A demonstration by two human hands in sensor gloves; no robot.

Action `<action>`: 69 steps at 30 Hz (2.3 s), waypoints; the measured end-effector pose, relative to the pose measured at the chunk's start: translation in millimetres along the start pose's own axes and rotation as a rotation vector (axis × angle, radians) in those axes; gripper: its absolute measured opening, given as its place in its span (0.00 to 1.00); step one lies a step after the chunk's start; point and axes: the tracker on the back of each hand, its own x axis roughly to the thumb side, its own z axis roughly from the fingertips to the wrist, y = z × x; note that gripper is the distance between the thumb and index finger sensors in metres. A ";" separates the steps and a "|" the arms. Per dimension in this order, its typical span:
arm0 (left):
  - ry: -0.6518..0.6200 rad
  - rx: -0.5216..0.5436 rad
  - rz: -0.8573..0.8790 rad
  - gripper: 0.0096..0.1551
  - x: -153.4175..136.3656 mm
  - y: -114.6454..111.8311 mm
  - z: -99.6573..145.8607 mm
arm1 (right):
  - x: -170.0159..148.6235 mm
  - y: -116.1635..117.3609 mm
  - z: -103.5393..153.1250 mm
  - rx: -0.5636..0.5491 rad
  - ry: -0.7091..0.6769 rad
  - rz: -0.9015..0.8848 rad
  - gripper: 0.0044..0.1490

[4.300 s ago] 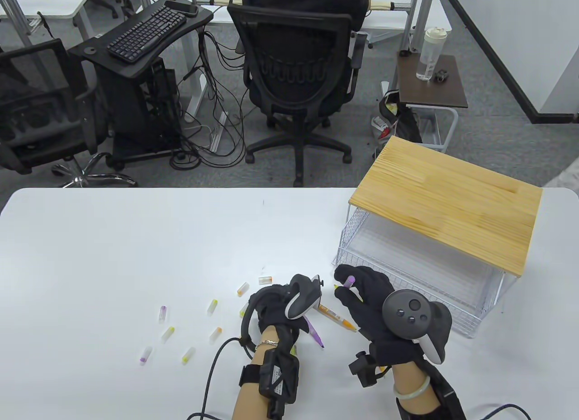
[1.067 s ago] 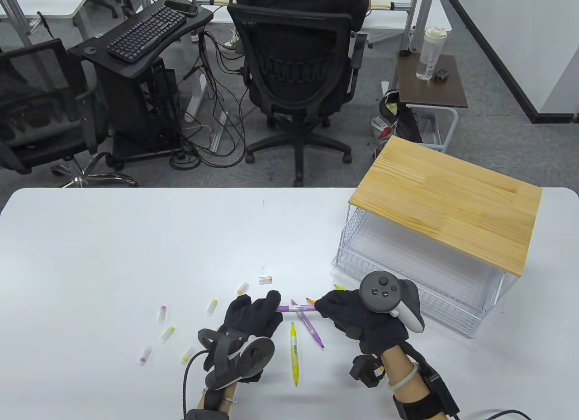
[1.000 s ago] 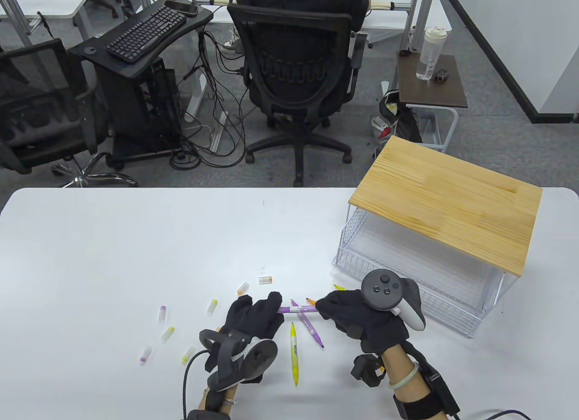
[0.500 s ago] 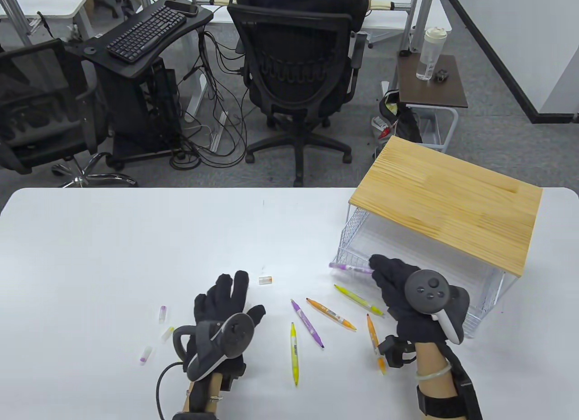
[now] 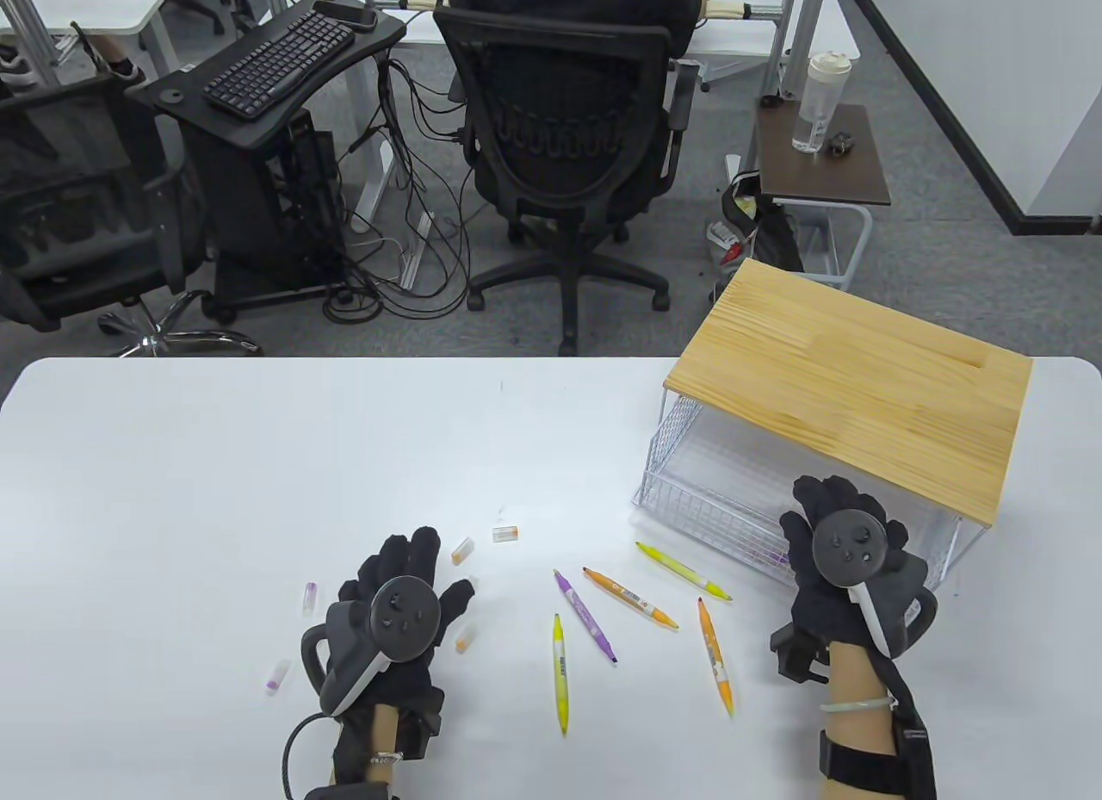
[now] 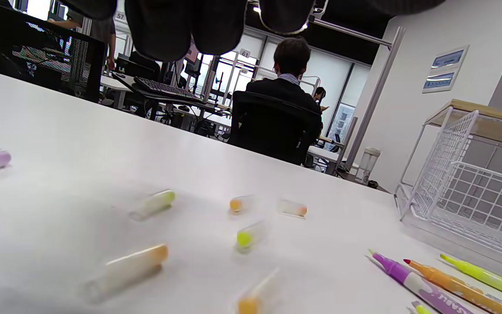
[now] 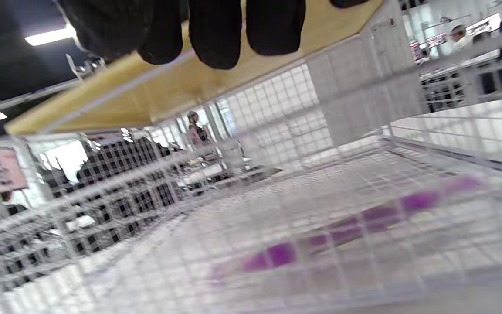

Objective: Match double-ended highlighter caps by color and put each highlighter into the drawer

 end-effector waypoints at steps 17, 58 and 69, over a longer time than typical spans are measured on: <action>-0.030 -0.004 -0.056 0.43 12.3 -6.2 0.4 | 41.8 71.4 31.7 0.503 -0.166 0.646 0.37; 0.013 -0.052 -0.169 0.43 12.1 -22.0 -5.2 | 31.4 111.1 60.6 0.621 -0.163 0.696 0.39; 0.089 -0.030 -0.085 0.40 -17.3 14.6 1.0 | 37.2 73.9 53.2 0.566 -0.169 0.592 0.32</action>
